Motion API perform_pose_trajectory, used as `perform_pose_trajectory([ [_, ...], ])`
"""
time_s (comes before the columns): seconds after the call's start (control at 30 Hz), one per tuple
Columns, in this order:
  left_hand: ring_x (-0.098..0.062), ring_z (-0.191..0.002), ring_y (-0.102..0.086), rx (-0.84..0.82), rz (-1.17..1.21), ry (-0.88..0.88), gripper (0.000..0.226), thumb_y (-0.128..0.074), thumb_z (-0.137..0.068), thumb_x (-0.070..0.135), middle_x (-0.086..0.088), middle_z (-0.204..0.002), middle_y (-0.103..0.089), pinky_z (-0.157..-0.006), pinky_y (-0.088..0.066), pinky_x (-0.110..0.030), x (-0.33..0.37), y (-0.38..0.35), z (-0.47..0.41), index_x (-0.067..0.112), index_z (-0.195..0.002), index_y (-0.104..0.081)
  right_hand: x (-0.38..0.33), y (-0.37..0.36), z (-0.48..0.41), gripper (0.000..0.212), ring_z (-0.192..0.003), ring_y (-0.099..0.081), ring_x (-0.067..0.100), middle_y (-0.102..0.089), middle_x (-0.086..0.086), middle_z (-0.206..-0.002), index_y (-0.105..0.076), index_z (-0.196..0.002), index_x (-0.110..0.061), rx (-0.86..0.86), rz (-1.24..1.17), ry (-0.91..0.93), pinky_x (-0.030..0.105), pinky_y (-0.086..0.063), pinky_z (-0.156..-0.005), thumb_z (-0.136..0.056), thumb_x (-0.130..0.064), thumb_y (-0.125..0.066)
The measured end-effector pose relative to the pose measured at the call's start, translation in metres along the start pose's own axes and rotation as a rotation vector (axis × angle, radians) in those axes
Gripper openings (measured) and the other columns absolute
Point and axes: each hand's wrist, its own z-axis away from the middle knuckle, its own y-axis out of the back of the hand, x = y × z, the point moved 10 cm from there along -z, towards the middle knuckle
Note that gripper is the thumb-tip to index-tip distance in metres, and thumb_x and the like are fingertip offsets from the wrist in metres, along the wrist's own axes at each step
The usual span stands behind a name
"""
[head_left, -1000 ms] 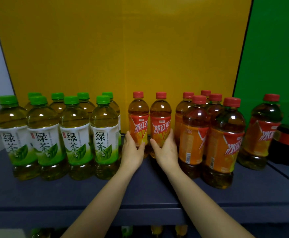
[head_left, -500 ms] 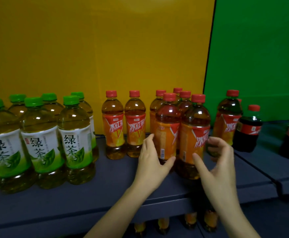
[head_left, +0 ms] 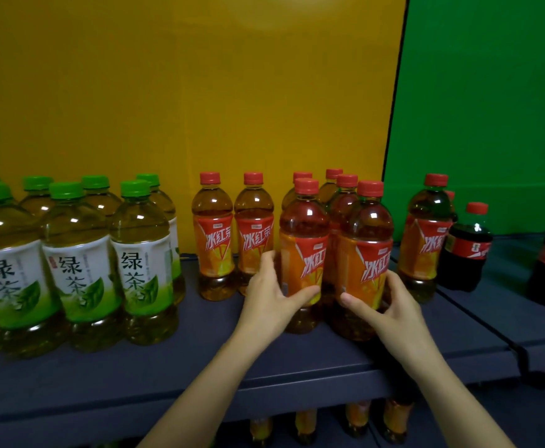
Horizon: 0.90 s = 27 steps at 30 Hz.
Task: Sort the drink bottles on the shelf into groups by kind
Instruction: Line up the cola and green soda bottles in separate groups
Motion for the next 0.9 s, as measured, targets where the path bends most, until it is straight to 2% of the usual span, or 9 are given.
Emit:
perform_pose_trajectory([
  [0.13, 0.001, -0.108, -0.058, -0.074, 0.183, 0.031, 0.062, -0.078, -0.067, 0.022, 0.011, -0.120, -0.057, -0.086, -0.049, -0.016, -0.009, 0.024, 0.015, 0.030, -0.118, -0.044, -0.006, -0.004, 0.003, 0.073, -0.099, -0.055, -0.001, -0.056, -0.020, -0.107, -0.042, -0.117, -0.034, 0.022, 0.043, 0.018, 0.029, -0.047, -0.088, -0.052, -0.051, -0.072],
  [0.2, -0.006, -0.112, -0.058, -0.065, 0.239, 0.054, 0.068, -0.077, -0.062, 0.023, 0.004, -0.124, -0.057, -0.089, -0.051, -0.020, -0.017, 0.042, 0.022, 0.026, -0.122, -0.047, -0.010, -0.012, 0.004, 0.071, -0.097, -0.055, -0.001, -0.056, -0.020, -0.105, -0.042, -0.115, -0.034, 0.018, 0.075, 0.033, 0.029, -0.047, -0.087, -0.054, -0.051, -0.074],
  [0.3, -0.012, -0.117, -0.056, -0.043, 0.237, 0.067, 0.072, -0.077, -0.061, 0.023, -0.002, -0.128, -0.054, -0.095, -0.050, -0.027, -0.025, 0.067, 0.027, 0.020, -0.127, -0.048, -0.014, -0.032, 0.002, 0.071, -0.103, -0.055, 0.009, -0.057, -0.011, -0.111, -0.042, -0.119, -0.031, 0.007, 0.119, 0.050, 0.032, -0.047, -0.090, -0.060, -0.047, -0.078],
  [0.37, -0.012, -0.113, -0.059, -0.030, 0.241, 0.081, 0.071, -0.075, -0.063, 0.021, -0.002, -0.126, -0.057, -0.091, -0.051, -0.024, -0.028, 0.078, 0.030, 0.021, -0.128, -0.046, -0.015, -0.047, -0.001, 0.076, -0.107, -0.055, 0.012, -0.056, -0.007, -0.117, -0.041, -0.124, -0.027, 0.000, 0.131, 0.063, 0.034, -0.048, -0.092, -0.062, -0.048, -0.078],
  [0.47, -0.007, -0.106, -0.061, 0.005, 0.251, 0.089, 0.066, -0.070, -0.072, 0.014, 0.003, -0.121, -0.058, -0.080, -0.052, -0.015, -0.032, 0.088, 0.031, 0.025, -0.129, -0.039, -0.021, -0.070, -0.006, 0.077, -0.106, -0.054, 0.009, -0.057, -0.008, -0.118, -0.040, -0.126, -0.022, -0.009, 0.136, 0.096, 0.028, -0.046, -0.089, -0.064, -0.046, -0.078],
  [0.6, -0.005, -0.111, -0.057, 0.070, 0.183, 0.072, 0.067, -0.071, -0.072, 0.019, 0.009, -0.122, -0.054, -0.084, -0.050, -0.013, -0.036, 0.093, 0.036, 0.029, -0.128, -0.035, -0.026, -0.097, -0.012, 0.079, -0.112, -0.053, 0.010, -0.055, -0.006, -0.124, -0.037, -0.128, -0.020, -0.039, 0.131, 0.119, 0.033, -0.046, -0.095, -0.065, -0.048, -0.076],
  [0.7, -0.003, -0.107, -0.056, 0.207, -0.049, 0.025, 0.072, -0.080, -0.063, 0.029, 0.010, -0.119, -0.051, -0.083, -0.048, -0.011, -0.036, 0.101, 0.038, 0.029, -0.122, -0.040, -0.028, -0.112, -0.014, 0.080, -0.117, -0.051, 0.013, -0.053, -0.003, -0.127, -0.035, -0.129, -0.020, -0.061, 0.128, 0.135, 0.039, -0.045, -0.098, -0.066, -0.051, -0.074],
  [0.8, -0.007, -0.107, -0.056, 0.296, -0.154, -0.002, 0.075, -0.082, -0.063, 0.028, 0.004, -0.120, -0.052, -0.086, -0.048, -0.017, -0.036, 0.106, 0.040, 0.018, -0.126, -0.043, -0.028, -0.115, -0.012, 0.077, -0.116, -0.048, 0.008, -0.046, -0.003, -0.131, -0.031, -0.134, -0.019, -0.089, 0.096, 0.154, 0.024, -0.043, -0.094, -0.073, -0.047, -0.070],
  [0.9, -0.007, -0.111, -0.052, 0.302, -0.166, 0.003, 0.077, -0.079, -0.069, 0.023, 0.008, -0.121, -0.048, -0.089, -0.043, -0.015, -0.037, 0.106, 0.041, 0.015, -0.133, -0.036, -0.029, -0.109, -0.008, 0.067, -0.098, -0.046, -0.009, -0.045, -0.011, -0.122, -0.032, -0.132, -0.023, -0.086, 0.057, 0.173, 0.005, -0.037, -0.077, -0.078, -0.039, -0.068],
])
